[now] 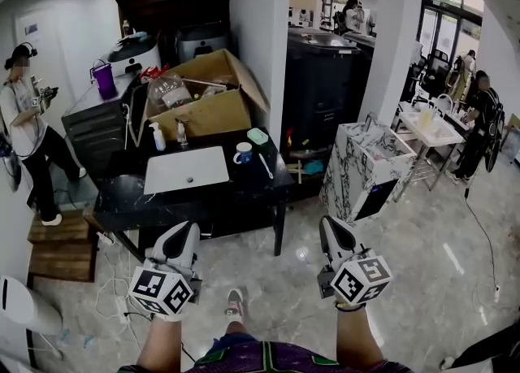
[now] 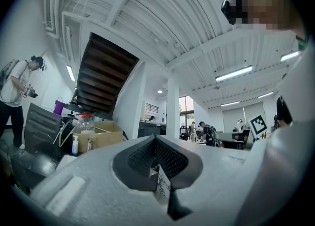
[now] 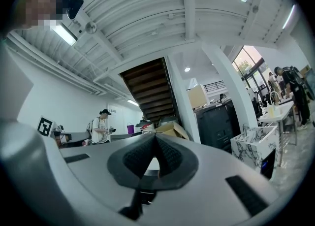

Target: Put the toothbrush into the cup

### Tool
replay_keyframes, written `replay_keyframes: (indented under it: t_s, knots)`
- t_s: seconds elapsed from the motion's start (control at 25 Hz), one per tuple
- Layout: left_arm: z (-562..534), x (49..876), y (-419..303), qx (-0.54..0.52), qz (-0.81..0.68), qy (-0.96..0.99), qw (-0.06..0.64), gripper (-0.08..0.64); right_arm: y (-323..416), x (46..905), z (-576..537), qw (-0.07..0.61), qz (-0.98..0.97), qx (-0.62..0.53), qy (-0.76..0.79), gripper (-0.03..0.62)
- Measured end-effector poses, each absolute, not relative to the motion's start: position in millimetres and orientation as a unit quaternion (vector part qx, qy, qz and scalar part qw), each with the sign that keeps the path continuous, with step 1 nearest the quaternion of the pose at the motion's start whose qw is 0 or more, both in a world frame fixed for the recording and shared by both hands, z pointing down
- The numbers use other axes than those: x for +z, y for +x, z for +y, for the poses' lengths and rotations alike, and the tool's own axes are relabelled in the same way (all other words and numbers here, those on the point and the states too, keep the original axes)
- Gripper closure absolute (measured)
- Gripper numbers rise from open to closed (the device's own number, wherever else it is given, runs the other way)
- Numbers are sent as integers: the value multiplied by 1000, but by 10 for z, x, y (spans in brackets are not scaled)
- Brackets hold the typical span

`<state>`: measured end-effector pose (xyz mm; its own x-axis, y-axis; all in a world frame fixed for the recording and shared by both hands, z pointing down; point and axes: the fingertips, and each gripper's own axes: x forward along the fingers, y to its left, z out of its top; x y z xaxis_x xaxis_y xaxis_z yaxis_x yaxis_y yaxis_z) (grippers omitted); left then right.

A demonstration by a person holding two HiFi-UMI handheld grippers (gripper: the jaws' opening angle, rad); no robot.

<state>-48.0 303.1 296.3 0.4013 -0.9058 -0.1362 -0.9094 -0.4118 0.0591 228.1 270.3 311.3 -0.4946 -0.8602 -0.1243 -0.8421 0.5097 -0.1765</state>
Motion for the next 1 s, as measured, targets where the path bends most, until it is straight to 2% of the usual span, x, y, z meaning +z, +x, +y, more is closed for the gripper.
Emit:
replay_keyframes:
  t_s: [0.44, 1.0]
  knots:
    - [2472, 3067, -611, 72, 543, -836, 5, 545, 2189, 3189, 2166, 97, 861, -49, -497, 592]
    - [1142, 3066, -830, 67, 546, -835, -3, 545, 1979, 3047, 865, 94, 860, -37, -500, 592]
